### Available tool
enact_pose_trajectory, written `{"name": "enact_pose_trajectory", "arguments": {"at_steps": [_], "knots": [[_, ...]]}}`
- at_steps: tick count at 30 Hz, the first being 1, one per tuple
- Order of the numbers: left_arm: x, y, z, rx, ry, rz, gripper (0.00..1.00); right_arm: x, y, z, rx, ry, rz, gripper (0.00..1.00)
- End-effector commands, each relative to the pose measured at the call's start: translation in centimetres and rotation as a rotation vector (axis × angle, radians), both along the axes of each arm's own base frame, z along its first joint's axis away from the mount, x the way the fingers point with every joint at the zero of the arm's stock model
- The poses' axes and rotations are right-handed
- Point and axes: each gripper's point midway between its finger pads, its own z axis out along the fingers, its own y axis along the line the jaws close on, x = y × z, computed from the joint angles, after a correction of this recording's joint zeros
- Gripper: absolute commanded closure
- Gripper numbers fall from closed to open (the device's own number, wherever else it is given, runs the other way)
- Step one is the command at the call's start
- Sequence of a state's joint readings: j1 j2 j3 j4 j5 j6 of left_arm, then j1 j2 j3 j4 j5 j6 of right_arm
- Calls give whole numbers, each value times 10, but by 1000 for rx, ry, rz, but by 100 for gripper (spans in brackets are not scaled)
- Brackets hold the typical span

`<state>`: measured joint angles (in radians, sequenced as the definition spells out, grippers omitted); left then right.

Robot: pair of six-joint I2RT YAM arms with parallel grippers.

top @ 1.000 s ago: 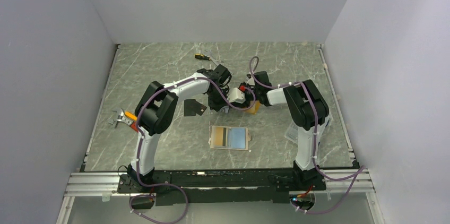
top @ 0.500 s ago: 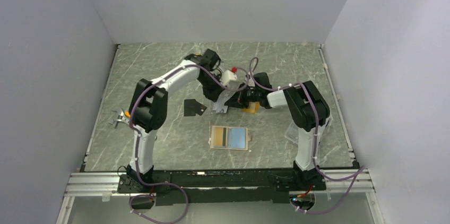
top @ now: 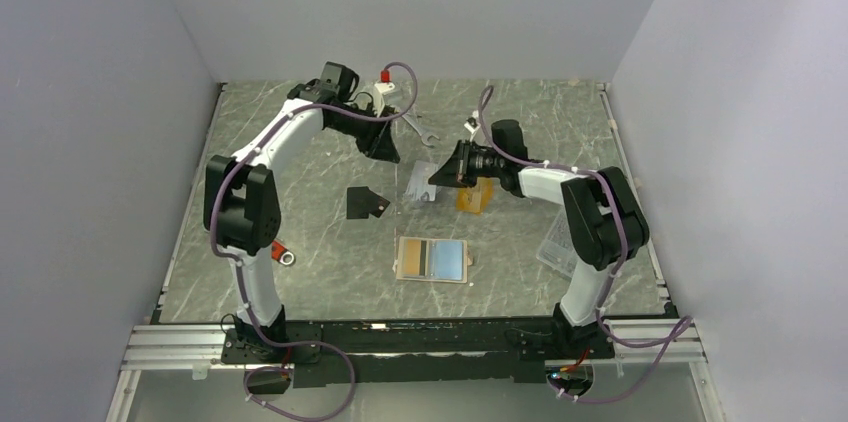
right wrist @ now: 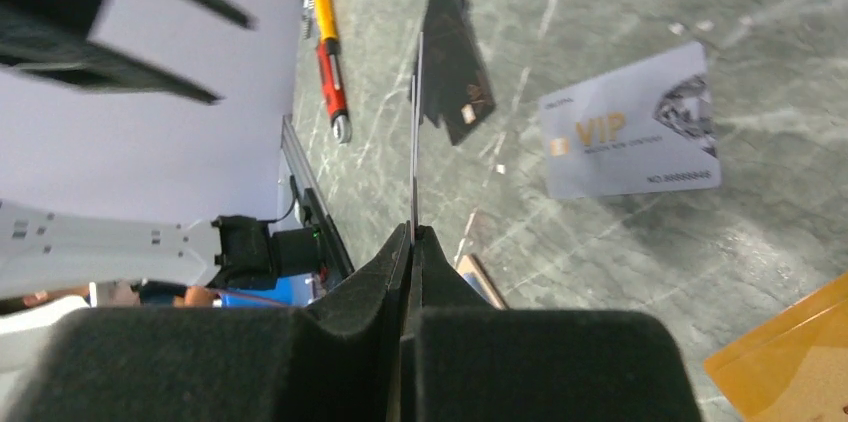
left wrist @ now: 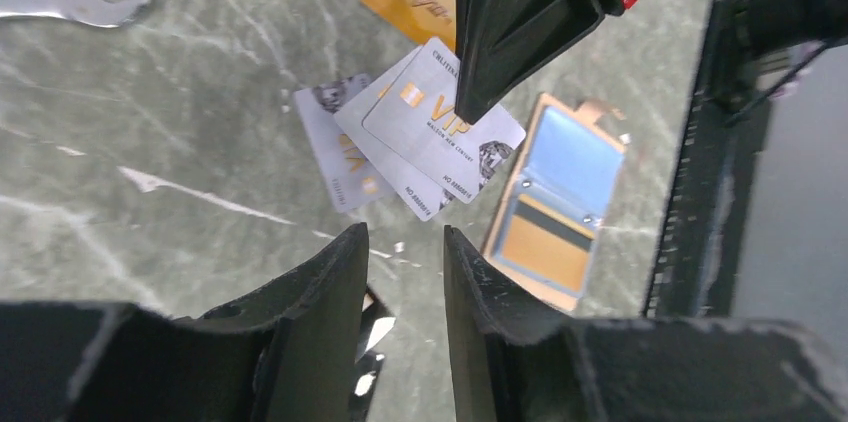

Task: Put the credit cards into the card holder
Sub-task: Pick up the credit card from the center of the board.

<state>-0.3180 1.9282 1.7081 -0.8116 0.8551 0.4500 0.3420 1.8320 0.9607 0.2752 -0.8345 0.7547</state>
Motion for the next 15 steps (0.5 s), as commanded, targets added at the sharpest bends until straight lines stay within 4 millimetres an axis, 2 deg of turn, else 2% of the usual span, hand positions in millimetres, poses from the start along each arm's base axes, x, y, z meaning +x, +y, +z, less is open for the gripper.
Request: {"name": "enact_pose_trajectory", "arguments": {"at_steps": [1,7,15], "knots": [[-12,-11,11,-210,158,-41,60,-1,-2,59,89,-251,99,100],[-27,-16,7,-350,281,-99,55,-11,0,86,159,-334,163,100],[-43,-19,21,-478,355,-200,52,-16,4,95,230,-332,190,100]]}}
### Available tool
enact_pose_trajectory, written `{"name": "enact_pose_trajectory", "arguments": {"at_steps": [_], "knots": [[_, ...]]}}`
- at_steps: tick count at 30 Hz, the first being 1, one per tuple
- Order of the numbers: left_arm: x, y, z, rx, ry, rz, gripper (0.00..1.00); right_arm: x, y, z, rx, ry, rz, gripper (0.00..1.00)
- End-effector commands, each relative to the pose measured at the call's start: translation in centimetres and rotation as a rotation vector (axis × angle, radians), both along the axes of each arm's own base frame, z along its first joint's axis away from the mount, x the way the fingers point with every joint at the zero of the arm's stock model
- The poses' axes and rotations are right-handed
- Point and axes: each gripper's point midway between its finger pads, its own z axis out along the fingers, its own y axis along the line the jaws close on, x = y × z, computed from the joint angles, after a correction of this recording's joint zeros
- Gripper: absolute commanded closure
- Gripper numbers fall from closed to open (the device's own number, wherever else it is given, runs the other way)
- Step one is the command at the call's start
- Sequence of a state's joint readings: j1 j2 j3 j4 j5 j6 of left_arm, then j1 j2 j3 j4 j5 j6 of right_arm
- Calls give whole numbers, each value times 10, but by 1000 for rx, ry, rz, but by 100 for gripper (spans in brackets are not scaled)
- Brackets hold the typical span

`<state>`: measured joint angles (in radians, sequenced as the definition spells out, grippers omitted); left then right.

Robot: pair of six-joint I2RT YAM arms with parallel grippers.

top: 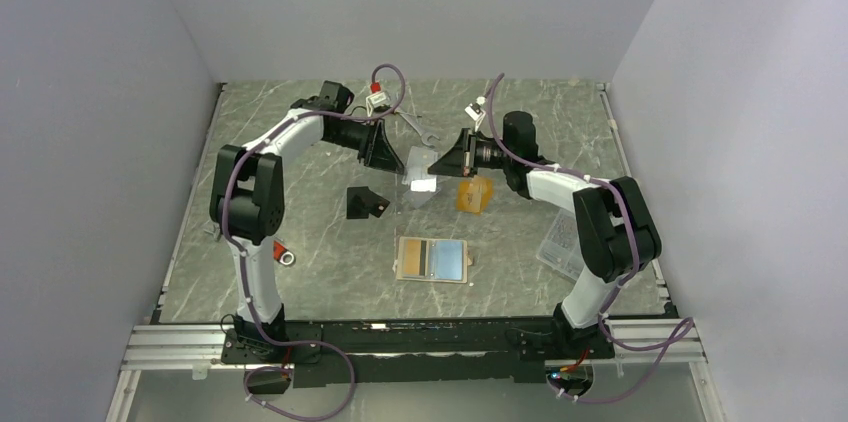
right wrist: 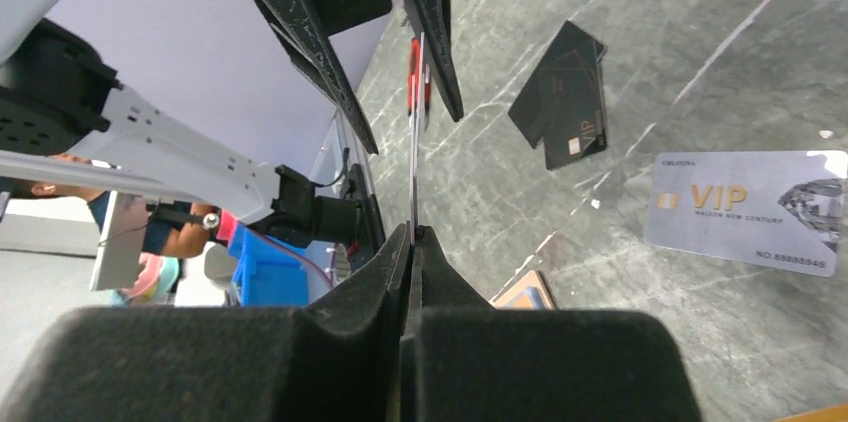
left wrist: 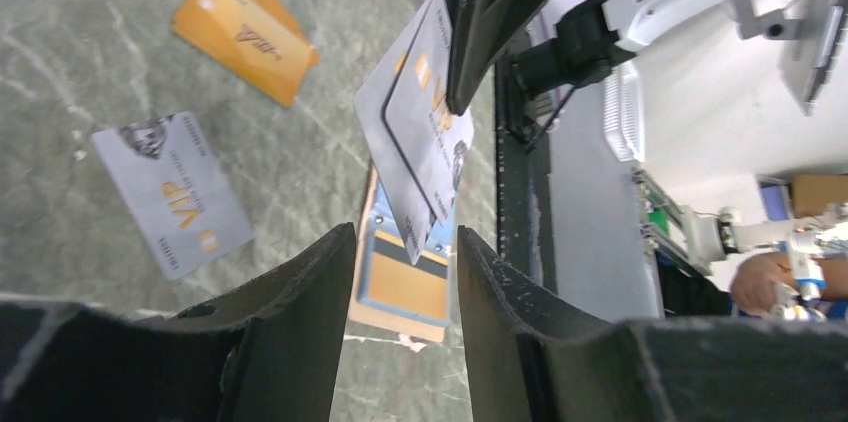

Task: Put the credit cards into the card holder
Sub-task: Pick up the credit card from the center of the board.

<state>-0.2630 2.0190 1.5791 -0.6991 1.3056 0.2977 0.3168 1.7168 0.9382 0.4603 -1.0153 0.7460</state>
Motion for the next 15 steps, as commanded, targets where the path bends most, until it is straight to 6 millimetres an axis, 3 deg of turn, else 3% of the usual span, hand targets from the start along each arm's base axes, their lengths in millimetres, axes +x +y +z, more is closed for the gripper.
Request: {"name": "enact_pose_trajectory", "arguments": {"at_steps": [1,8,15], "knots": [[-10,-5,29,-158,-3,-89,51,-5,4,22,70,-87,56,100],[-12,-6,23,-186,2,-112,53,-9,8,23,91,-84,79,100],[-14,-8,25,-211,5,-123,74,-8,13,21,99,-82,83,100]]}}
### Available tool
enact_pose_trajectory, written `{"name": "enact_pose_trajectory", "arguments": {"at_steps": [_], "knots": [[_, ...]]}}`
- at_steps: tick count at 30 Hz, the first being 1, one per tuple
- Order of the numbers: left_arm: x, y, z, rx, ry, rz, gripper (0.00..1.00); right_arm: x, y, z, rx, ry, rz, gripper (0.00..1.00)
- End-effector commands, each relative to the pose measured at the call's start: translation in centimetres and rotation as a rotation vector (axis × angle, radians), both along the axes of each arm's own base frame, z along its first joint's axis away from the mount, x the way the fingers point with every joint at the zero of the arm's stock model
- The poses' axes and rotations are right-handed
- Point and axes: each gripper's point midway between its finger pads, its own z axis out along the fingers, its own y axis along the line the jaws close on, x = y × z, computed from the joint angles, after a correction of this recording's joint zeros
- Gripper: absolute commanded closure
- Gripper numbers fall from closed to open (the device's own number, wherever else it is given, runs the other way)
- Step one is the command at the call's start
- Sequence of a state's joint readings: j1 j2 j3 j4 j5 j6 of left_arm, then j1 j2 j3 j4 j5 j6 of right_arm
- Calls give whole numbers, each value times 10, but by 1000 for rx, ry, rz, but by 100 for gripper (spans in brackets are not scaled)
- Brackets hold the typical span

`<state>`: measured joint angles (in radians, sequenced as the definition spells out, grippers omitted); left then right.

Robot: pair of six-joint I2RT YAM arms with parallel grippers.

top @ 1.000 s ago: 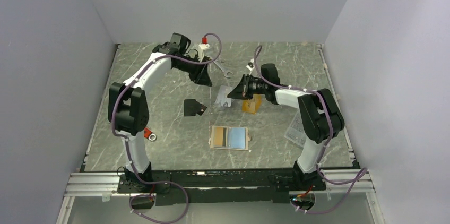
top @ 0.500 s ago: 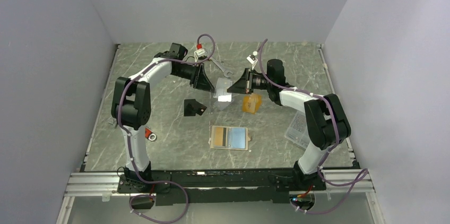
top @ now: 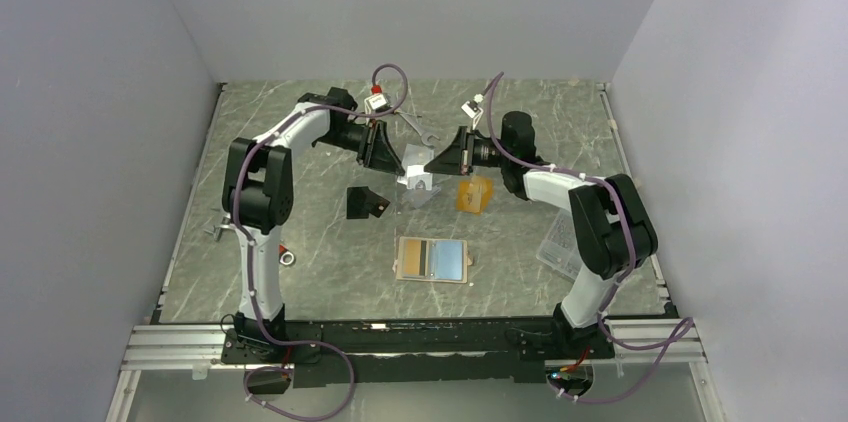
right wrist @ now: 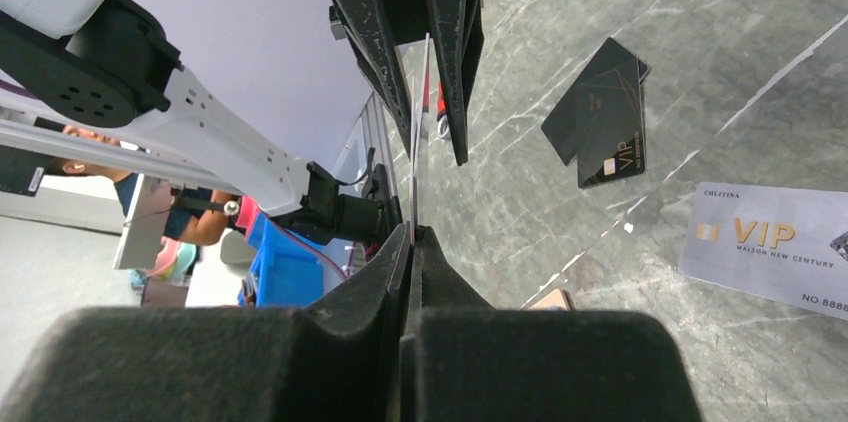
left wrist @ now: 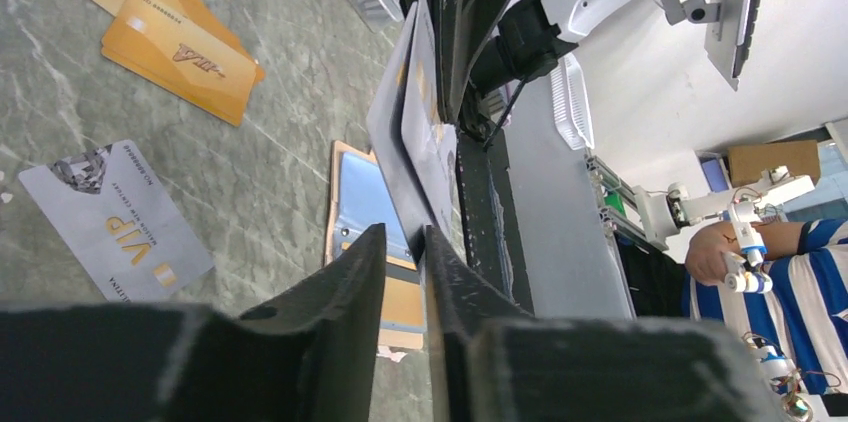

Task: Put the credit cards into the card holder
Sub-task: Pick up the credit card from the center of the board, then place the credit card at the center of the board.

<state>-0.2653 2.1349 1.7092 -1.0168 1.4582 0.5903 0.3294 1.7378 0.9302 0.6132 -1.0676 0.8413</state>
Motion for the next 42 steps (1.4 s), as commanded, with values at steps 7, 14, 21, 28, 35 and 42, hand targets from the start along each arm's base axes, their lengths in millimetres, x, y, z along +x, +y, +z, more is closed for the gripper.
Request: {"name": "enact_pose_trajectory", "arguments": {"at_steps": [7,14,21,28,35,42], "knots": [[1,-6,21,-105,-46,-28,96,-3,6,-3,24,-37,34,100],[9,-6,19,-112,-76,-28,100,-4,2,-21,-28,-10,26,87],[34,8,9,7,-162,63,100,1,-8,-35,-50,22,-12,85],[69,19,12,181,-307,265,100,8,-8,-55,-75,69,-25,92],[77,20,13,189,-321,285,100,19,-10,-83,-147,117,-59,97],[56,16,34,110,-309,207,100,32,-12,-46,-110,2,-95,68]]}}
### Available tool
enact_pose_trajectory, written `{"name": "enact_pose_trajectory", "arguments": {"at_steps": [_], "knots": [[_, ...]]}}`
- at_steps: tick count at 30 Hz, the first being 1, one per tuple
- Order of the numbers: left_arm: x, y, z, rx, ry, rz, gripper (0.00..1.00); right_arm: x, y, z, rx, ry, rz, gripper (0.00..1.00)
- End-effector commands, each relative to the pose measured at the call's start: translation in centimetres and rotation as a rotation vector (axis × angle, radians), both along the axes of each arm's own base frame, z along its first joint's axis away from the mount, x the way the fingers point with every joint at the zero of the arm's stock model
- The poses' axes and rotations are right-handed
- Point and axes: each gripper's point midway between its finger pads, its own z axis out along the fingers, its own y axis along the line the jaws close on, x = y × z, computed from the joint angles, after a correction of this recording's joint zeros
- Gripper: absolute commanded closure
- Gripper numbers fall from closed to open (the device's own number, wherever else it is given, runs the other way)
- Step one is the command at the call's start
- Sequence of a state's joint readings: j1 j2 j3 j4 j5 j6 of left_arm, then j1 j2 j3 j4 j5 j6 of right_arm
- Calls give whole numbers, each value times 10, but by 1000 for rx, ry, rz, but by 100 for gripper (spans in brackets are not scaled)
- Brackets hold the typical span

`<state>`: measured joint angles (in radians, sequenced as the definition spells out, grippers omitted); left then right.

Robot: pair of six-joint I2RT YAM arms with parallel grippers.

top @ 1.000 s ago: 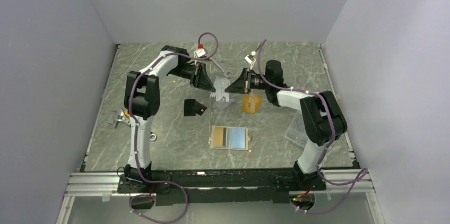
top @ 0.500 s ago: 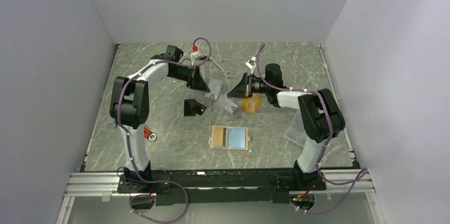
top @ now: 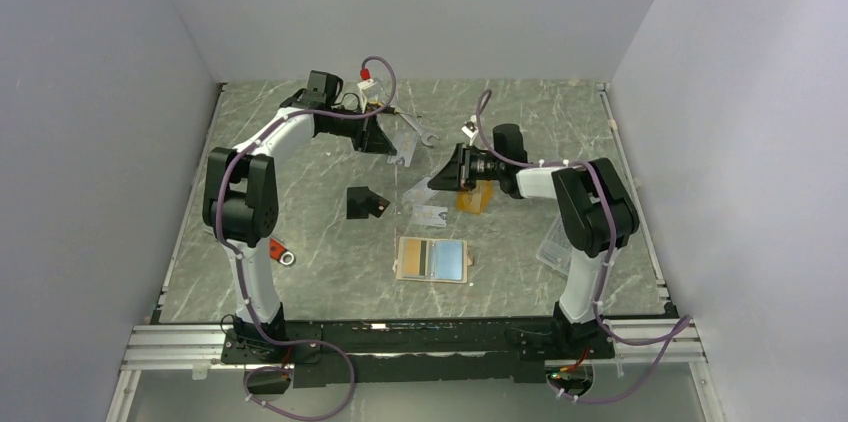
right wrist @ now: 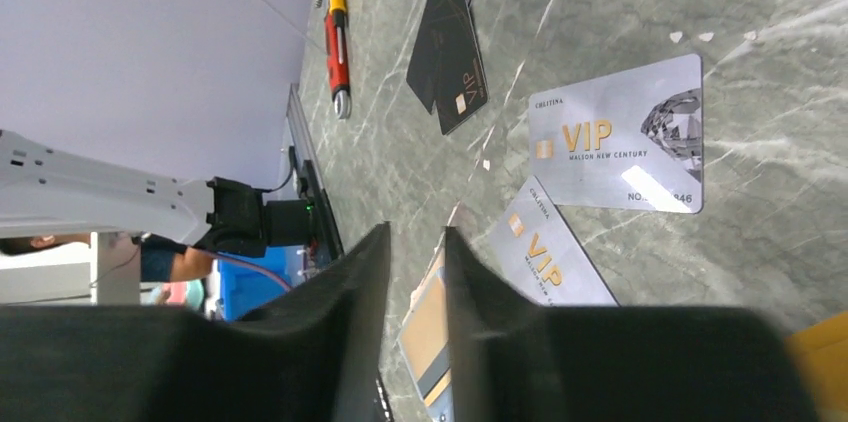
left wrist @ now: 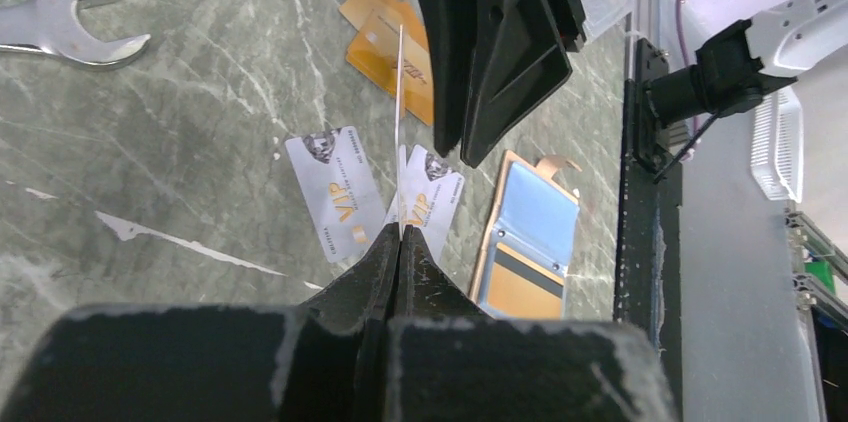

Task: Put the credit cards into the card holder
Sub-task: Place the credit card at the center of the board, then insert the credit card into the card holder.

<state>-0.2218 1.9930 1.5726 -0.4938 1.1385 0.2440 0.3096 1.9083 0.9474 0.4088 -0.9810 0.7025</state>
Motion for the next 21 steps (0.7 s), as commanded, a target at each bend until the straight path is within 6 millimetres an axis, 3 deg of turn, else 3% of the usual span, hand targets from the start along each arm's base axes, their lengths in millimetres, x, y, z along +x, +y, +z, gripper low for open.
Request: {"name": "enact_pose_trajectory", "arguments": {"at_steps": [1,6,10,17,21], "knots": [[-13,-5,47,-94,-60,-73,100,16,0,59,63,-234,-8,62],[-40,-10,63,-203,23,-140,100,8,9,106,106,-390,24,42],[-57,-14,72,-266,74,-205,100,4,21,121,98,-445,30,40],[-75,-14,84,-298,82,-252,100,-1,35,144,156,-490,26,47],[-80,-14,90,-306,83,-264,100,-7,48,150,196,-476,49,64]]}}
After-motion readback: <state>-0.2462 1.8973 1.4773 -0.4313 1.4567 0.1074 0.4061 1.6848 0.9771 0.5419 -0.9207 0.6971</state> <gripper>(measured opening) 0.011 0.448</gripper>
